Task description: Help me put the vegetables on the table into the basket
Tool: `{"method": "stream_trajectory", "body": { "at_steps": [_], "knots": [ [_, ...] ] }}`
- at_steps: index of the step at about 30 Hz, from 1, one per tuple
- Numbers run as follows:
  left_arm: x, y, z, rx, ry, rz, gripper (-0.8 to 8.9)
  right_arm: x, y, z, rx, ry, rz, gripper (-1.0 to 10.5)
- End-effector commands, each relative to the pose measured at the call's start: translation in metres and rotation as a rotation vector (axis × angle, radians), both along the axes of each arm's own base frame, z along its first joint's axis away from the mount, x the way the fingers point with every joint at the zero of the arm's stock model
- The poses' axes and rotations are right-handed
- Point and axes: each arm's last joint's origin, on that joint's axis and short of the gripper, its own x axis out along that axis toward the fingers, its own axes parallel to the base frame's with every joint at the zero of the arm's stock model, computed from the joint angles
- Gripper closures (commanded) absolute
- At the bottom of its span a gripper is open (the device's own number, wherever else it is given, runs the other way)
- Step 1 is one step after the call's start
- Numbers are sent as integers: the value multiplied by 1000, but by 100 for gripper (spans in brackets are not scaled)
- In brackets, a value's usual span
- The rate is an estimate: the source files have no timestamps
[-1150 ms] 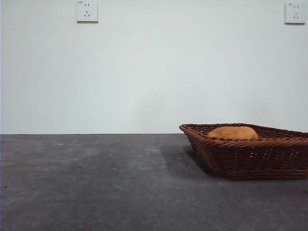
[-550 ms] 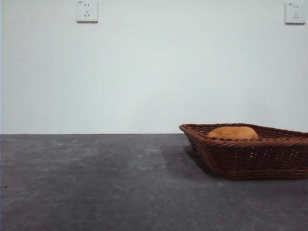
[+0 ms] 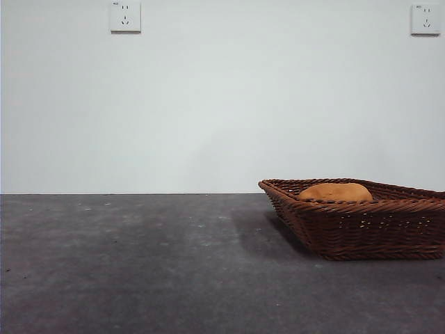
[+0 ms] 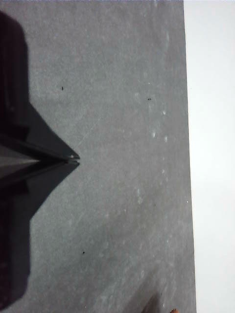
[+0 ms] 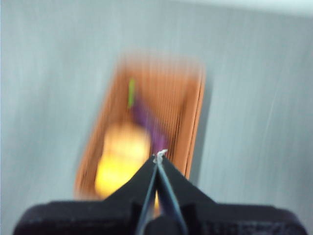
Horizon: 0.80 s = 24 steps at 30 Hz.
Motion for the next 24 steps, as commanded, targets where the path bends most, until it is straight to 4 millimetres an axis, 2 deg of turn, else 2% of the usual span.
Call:
{"method": "stream_trajectory", "body": {
  "at_steps": [1,3,4,5,8,11,17,24],
  "knots": [
    [1,0,-3,-5,6,4,817,-9,-1,-3,14,-165,5,945],
    [1,0,-3,-5,7,4,817,-17,-5,-21,26,-276,-19,945],
    [1,0,-3,-5,10,4,817,-23,-9,-39,22,-331,-49,945],
    [1,0,-4,-5,11,4,817,-27,-12,-50,19,-356,-69,945],
    [1,0,-4,-5,11,4,817,-42,-22,-100,5,-415,-152,945],
    [1,0,-4,-5,11,4,817,-51,-26,-133,-9,-441,-203,945],
    [1,0,-4,-5,11,4,817,-62,-28,-189,-28,-436,-261,945],
    [1,0,-4,-5,12,4,817,-66,-28,-242,-21,-397,-279,945]
  ]
}}
